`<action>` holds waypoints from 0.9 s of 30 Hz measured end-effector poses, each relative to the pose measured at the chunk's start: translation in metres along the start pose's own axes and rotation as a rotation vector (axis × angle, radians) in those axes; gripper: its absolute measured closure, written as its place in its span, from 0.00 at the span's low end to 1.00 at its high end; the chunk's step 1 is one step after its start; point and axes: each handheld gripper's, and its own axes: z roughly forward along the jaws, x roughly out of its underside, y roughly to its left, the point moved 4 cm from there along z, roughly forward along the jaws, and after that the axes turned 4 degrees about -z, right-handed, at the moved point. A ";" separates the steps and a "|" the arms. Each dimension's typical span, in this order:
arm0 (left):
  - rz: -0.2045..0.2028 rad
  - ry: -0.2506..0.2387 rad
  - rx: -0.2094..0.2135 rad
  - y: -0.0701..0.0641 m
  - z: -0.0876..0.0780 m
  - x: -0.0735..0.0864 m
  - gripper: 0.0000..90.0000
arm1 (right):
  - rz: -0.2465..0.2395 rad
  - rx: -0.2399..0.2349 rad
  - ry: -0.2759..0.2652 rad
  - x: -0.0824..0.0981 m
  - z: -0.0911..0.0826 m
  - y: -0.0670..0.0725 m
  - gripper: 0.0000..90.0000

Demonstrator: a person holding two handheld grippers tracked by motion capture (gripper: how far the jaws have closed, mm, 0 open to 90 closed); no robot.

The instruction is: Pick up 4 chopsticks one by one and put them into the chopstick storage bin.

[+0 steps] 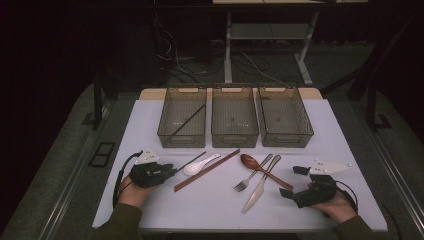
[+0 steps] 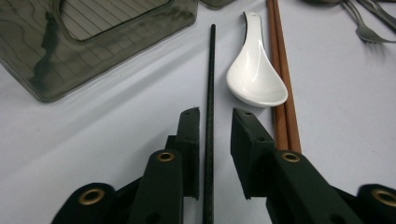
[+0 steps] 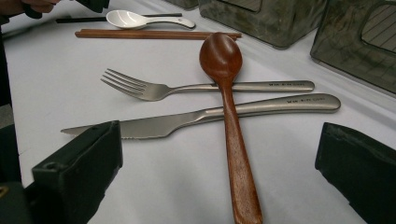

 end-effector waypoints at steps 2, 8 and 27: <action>0.008 0.015 0.001 0.000 0.001 0.001 0.83 | 0.000 0.000 0.000 0.000 0.000 0.000 0.01; -0.001 0.047 -0.017 0.004 0.004 0.003 0.87 | -0.003 0.000 0.002 0.000 0.000 0.000 0.01; 0.004 0.071 -0.007 0.005 0.008 0.006 0.93 | -0.006 0.001 0.003 0.000 0.000 0.000 0.01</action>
